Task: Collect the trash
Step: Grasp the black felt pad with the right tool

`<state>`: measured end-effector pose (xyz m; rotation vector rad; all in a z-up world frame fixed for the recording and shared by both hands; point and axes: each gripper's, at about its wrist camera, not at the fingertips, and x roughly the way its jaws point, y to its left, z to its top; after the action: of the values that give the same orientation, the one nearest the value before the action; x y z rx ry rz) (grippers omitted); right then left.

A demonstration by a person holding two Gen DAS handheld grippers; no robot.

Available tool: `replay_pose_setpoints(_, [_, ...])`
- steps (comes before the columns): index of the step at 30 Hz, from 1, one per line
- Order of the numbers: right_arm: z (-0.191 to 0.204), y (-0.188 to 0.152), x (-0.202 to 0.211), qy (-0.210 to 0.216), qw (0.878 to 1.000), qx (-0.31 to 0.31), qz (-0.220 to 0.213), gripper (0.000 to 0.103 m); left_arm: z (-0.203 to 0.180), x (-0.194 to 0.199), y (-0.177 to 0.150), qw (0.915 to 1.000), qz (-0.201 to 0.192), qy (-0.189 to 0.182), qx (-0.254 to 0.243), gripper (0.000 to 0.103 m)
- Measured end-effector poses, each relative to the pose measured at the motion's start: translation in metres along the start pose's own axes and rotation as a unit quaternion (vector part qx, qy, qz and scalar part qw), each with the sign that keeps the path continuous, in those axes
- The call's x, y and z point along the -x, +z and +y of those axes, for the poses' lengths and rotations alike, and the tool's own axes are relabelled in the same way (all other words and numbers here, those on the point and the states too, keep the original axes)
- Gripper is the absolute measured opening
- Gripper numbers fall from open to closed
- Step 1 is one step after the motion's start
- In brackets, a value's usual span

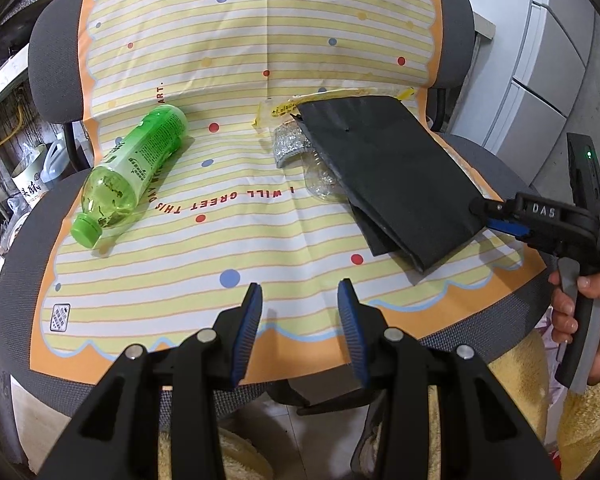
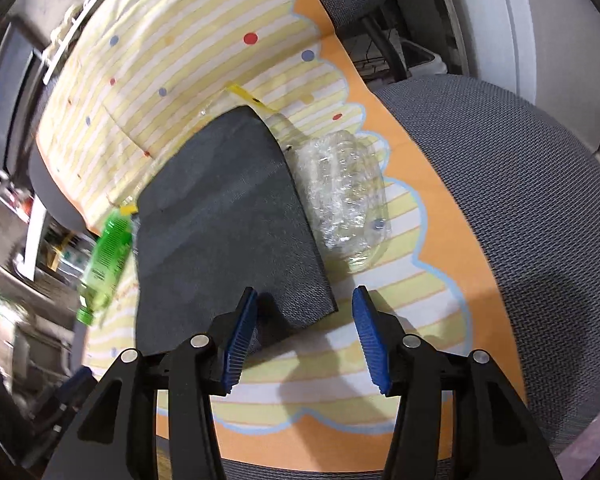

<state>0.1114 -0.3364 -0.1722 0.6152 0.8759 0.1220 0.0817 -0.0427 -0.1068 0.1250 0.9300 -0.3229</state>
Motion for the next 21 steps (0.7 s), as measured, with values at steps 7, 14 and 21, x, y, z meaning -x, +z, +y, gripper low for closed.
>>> replay_pose_setpoints(7, [0.011,-0.004,0.024,0.026,1.0,-0.002,-0.015,0.015,-0.001,0.009,0.0,1.0,-0.009,0.0,0.0,0.038])
replay_pose_setpoints(14, [0.024,-0.008,0.083,0.015,0.999,0.024,-0.037,0.007,-0.005,0.019,0.0,0.9998,-0.02,-0.005,-0.003,0.038])
replay_pose_setpoints(21, [0.0,-0.024,0.128,-0.032,0.999,0.009,-0.041,0.007,-0.015,0.027,0.001,0.9993,-0.031,-0.015,-0.012,0.038])
